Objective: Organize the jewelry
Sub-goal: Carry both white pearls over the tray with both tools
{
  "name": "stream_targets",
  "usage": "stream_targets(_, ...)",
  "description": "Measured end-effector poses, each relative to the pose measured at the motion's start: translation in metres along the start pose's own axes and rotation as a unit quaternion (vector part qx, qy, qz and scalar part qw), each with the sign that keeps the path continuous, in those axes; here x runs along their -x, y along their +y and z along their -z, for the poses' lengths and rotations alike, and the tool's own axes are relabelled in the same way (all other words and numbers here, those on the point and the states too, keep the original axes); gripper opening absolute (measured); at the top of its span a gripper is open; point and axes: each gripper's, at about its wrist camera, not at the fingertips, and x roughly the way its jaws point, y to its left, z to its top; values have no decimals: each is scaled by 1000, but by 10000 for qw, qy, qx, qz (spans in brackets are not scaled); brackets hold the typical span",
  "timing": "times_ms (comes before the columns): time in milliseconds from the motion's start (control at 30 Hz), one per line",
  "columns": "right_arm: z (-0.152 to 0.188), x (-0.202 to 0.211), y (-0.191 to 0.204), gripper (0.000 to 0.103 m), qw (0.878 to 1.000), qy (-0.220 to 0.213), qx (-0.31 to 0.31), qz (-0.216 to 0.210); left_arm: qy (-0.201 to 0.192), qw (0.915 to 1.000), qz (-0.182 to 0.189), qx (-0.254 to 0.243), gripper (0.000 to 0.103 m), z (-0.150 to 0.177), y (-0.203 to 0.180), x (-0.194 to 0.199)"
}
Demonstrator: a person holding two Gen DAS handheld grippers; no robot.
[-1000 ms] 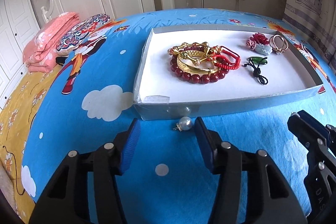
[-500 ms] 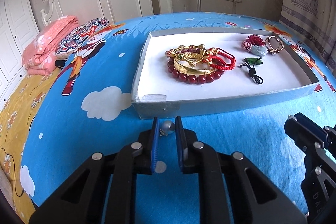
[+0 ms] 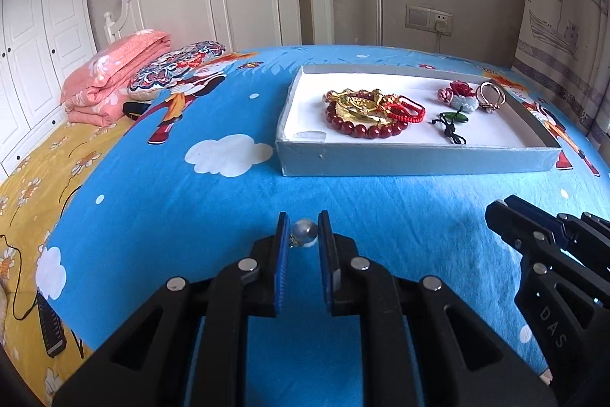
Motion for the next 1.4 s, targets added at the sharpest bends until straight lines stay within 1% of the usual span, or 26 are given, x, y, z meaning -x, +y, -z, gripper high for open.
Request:
stream_targets(167, -2, 4, -4, 16, 9999, -100, -62, 58, -184, 9997, 8, 153, 15, -5, 4, 12)
stream_targets(267, -5, 3, -8, 16, 9998, -113, -111, 92, -257, 9996, 36, 125, 15, -8, 1, 15)
stream_targets(367, -11, 3, -12, 16, 9997, -137, -147, 129, -245, 9996, 98, 37, 15, -12, -7, 14)
stream_targets(600, -36, 4, -28, 16, 9986, -351, -175, 344, -351, 9991, 210, -74, 15, -42, -23, 10)
stream_targets(800, -59, -10, -51, 16, 9974, -315, -271, 584, -300, 9991, 254, -136, 15, -72, -36, -8)
stream_targets(967, -76, -31, -68, 16, 9972, -233, -320, 634, -323, 9989, 300, -130, 15, -95, -46, -27)
stream_targets(1133, -88, -48, -74, 16, 9963, -205, -259, 796, -361, 9989, 277, -115, 15, -114, -56, -47)
stream_targets(1333, -102, -62, -80, 16, 9962, -130, -345, 788, -315, 9993, 182, -77, 15, -130, -57, -71)
stream_targets(1400, -105, -66, -80, 16, 9964, -91, -325, 777, -292, 9993, 201, -78, 15, -132, -55, -78)
